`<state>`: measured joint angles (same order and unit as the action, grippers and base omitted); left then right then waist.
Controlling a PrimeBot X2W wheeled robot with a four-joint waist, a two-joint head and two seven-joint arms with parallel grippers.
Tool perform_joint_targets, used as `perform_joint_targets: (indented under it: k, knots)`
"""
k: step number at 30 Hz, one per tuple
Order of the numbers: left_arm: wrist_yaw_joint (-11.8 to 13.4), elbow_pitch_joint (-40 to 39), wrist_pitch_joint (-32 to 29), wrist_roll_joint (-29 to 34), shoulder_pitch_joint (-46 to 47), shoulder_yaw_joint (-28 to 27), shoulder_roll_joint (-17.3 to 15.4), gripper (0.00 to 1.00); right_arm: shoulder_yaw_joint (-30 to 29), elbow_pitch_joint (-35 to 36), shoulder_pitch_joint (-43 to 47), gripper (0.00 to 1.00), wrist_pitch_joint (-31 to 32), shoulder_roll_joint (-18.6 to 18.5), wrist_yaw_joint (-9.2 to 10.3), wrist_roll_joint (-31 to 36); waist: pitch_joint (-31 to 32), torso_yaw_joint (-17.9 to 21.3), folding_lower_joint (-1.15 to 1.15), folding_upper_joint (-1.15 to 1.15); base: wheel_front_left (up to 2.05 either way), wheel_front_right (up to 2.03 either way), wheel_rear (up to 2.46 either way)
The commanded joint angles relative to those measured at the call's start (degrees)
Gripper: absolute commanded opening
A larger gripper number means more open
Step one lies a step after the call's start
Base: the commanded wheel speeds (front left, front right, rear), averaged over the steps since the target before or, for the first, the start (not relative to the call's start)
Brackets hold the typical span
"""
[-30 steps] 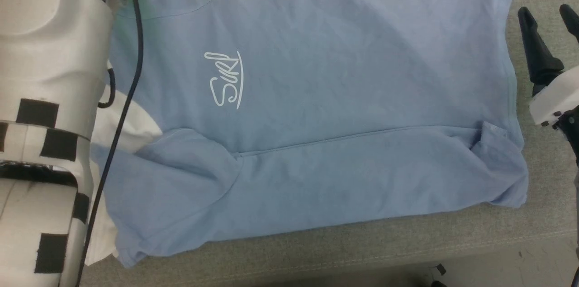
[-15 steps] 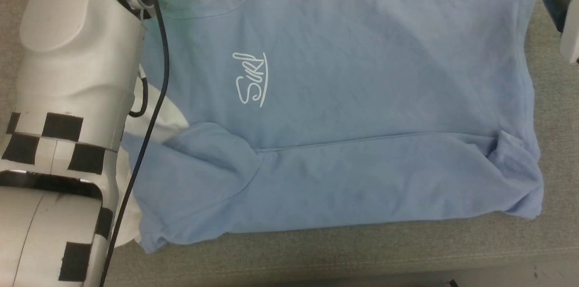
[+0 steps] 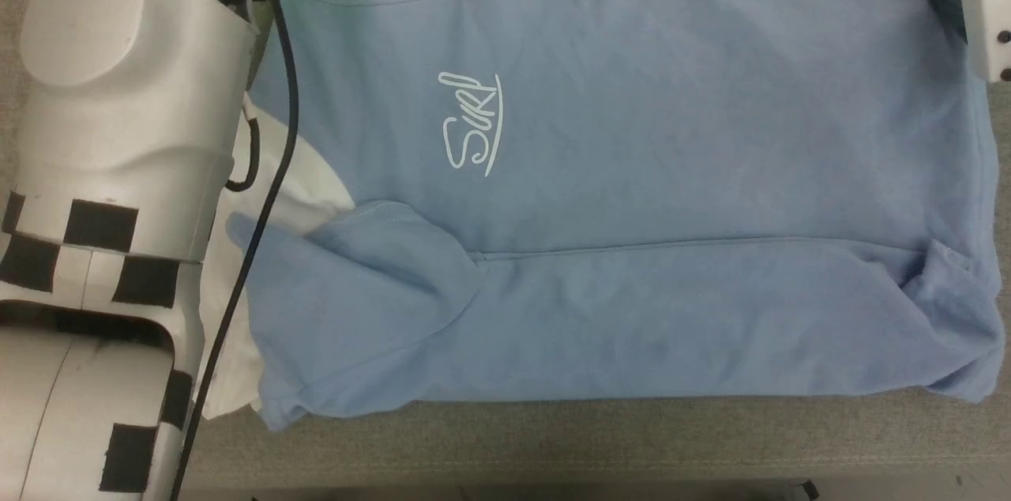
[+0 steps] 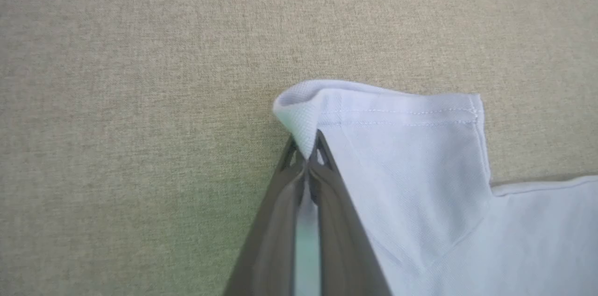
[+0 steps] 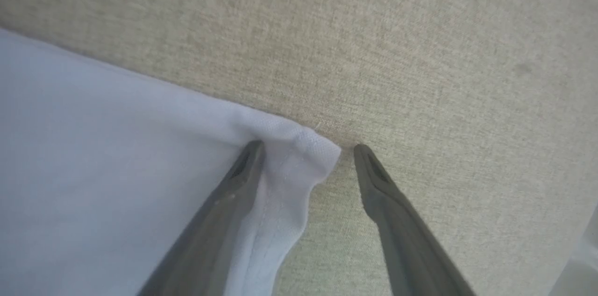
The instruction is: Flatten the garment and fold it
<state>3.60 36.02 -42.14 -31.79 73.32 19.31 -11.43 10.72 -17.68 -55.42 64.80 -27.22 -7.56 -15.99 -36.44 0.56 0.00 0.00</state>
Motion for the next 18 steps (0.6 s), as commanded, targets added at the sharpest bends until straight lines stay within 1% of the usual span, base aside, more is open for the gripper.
perform_joint_targets:
  k: [1, 2, 3, 5, 8, 9, 14, 18]
  knots:
    - [0.2, -0.6, -0.1, -0.6, -0.9, 0.1, -0.5, 0.0, 0.8, -1.5, 1.3, 0.43, 1.5, 0.7, 0.08, -0.9, -0.1, -0.1, 0.0, 0.0, 0.0, 0.0, 0.0]
    - [0.3, -1.0, -0.2, -0.6, -1.1, 0.1, -0.7, 0.0, 0.6, -1.4, 1.3, 0.07, 2.1, 0.7, 0.08, -1.1, -0.1, 0.0, 0.0, 0.0, 0.0, 0.0, 0.0]
    - [0.3, -1.3, -0.2, -0.6, -1.3, 0.2, -0.7, 0.0, 0.0, -1.3, 1.3, 0.0, 2.5, 0.7, 0.08, -1.4, 0.0, 0.1, 0.0, 0.0, 0.0, 0.0, 0.0]
    - [0.3, -1.9, -0.1, -0.8, -1.8, 0.2, -0.7, 0.0, -1.1, -0.9, 1.2, 0.0, 2.4, 0.9, 0.08, -1.4, 0.5, 0.3, 0.0, 0.0, 0.0, 0.0, 0.0]
    - [0.2, -2.4, 0.1, -1.1, -2.5, 0.3, -0.8, 0.0, -2.1, -0.2, 1.3, 0.0, 0.3, 1.2, 0.08, -0.9, 1.6, 0.4, 0.0, 0.0, 0.0, 0.0, 0.0]
    - [-0.3, -3.0, 0.9, -1.7, -3.2, 0.0, -1.0, 0.0, -2.6, 0.3, 1.4, 0.0, -3.4, 1.7, 0.08, -0.6, 3.7, 0.5, 0.0, 0.0, 0.0, 0.0, 0.0]
    - [-1.6, -4.4, 2.5, -3.6, -5.2, -1.3, -1.7, 0.0, -2.4, 0.2, 2.1, 0.0, -9.9, 2.0, 0.08, -1.4, 8.9, 0.5, 0.0, 0.0, 0.0, 0.0, 0.0]
    - [-2.6, -6.3, 3.6, -5.7, -8.2, -2.7, -2.0, 0.0, -1.3, -0.1, 4.0, 0.0, -14.0, 1.6, 0.08, -3.1, 13.9, 0.2, 0.0, 0.0, 0.0, 0.0, 0.0]
